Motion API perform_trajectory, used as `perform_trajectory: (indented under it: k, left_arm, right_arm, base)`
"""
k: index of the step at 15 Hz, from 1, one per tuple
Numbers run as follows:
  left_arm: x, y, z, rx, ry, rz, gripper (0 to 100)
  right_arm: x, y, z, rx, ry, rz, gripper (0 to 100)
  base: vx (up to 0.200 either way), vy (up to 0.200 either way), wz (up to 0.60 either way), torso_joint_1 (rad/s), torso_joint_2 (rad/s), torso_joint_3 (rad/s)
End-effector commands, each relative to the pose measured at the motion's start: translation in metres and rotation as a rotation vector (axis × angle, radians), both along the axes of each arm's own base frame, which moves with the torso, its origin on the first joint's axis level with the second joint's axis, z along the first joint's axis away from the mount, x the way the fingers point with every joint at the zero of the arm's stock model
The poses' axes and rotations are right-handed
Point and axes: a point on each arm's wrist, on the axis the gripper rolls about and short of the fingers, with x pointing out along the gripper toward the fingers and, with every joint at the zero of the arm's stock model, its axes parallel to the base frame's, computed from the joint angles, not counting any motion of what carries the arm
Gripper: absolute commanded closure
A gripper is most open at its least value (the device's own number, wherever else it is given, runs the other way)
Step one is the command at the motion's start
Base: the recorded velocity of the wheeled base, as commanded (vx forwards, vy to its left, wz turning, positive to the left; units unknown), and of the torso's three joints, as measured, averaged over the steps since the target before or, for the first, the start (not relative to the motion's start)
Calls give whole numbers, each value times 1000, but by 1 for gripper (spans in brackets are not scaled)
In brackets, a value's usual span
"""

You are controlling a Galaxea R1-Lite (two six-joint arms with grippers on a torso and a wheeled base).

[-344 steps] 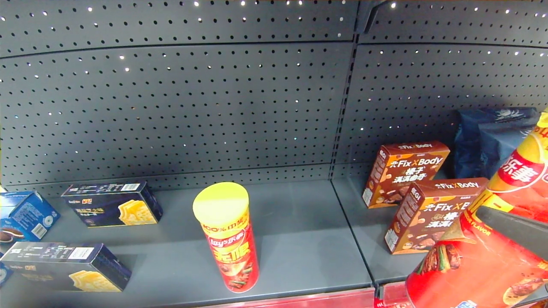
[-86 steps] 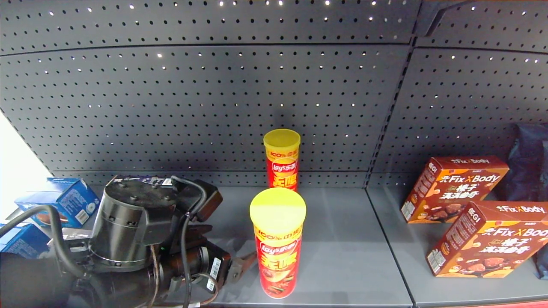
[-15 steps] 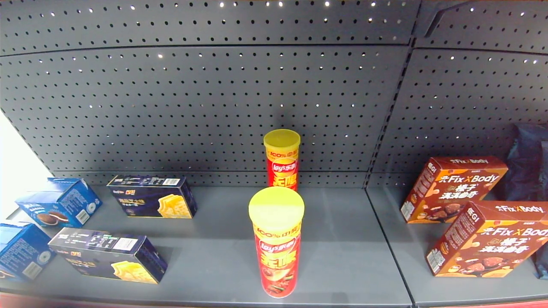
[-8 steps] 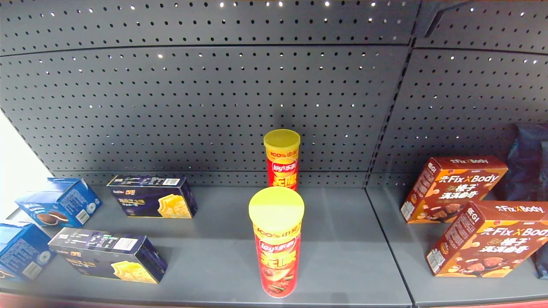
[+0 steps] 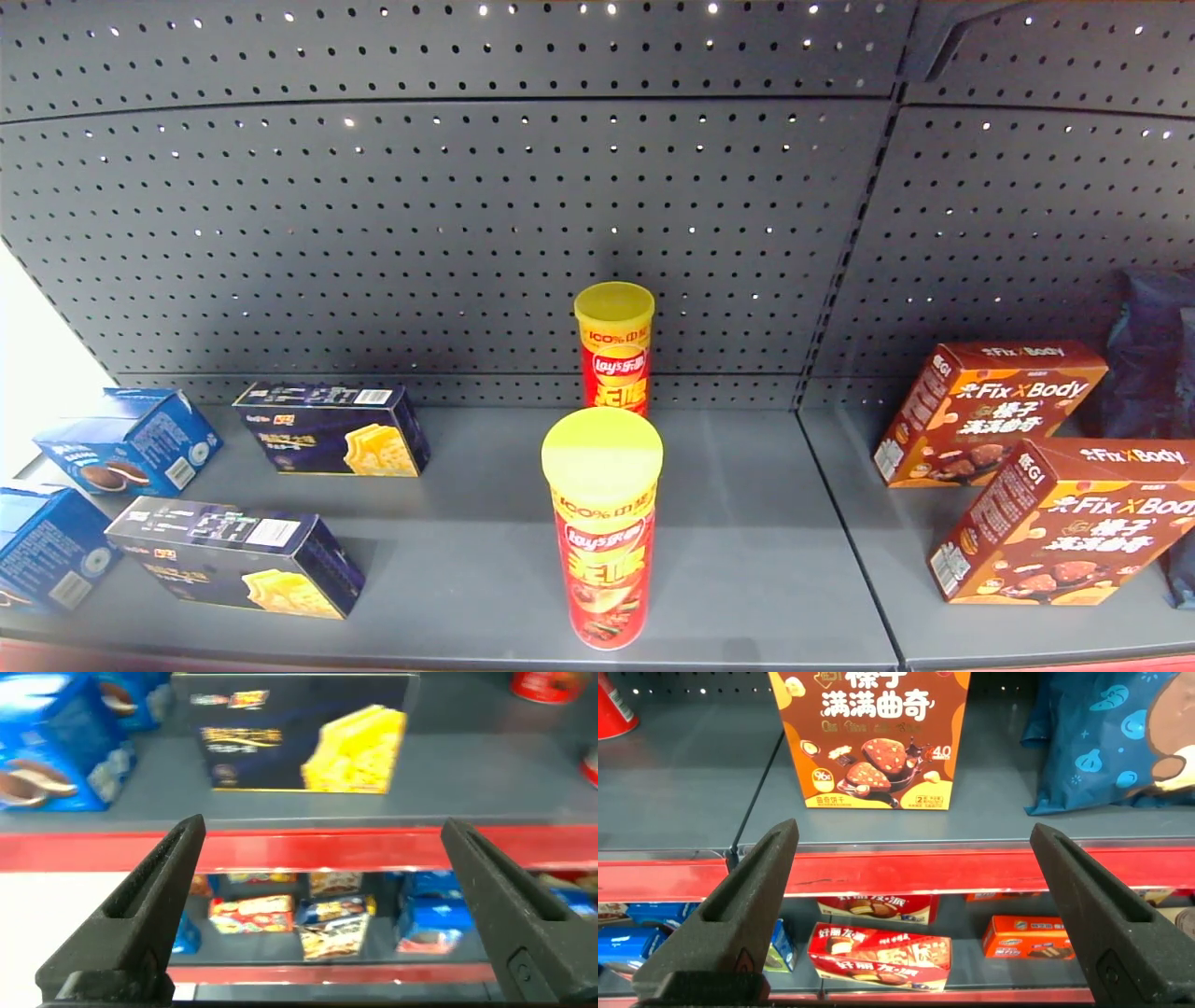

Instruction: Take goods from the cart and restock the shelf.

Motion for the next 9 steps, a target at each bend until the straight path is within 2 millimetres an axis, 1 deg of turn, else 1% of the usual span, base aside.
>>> perform_trajectory:
  k: [1, 2, 8, 9]
  left_arm:
    - [-5, 0, -1, -2, -59, -5, 0]
    - [-7, 0, -2, 1, -84, -10, 0]
    - [-7, 0, -2, 3, -84, -13, 0]
    - [-7, 0, -2, 1, -84, -12, 0]
  right_arm:
    - [0, 0, 0, 0, 1, 0, 0]
    - [0, 0, 0, 0, 1, 0, 0]
    - [0, 0, 0, 0, 1, 0, 0]
    - [0, 0, 0, -2, 1, 1, 0]
  base:
    - [0, 0, 0, 0, 0, 0]
    - [0, 0, 0, 0, 0, 0]
    - [0, 0, 0, 0, 0, 0]
    - [0, 200, 0, 2, 7, 2]
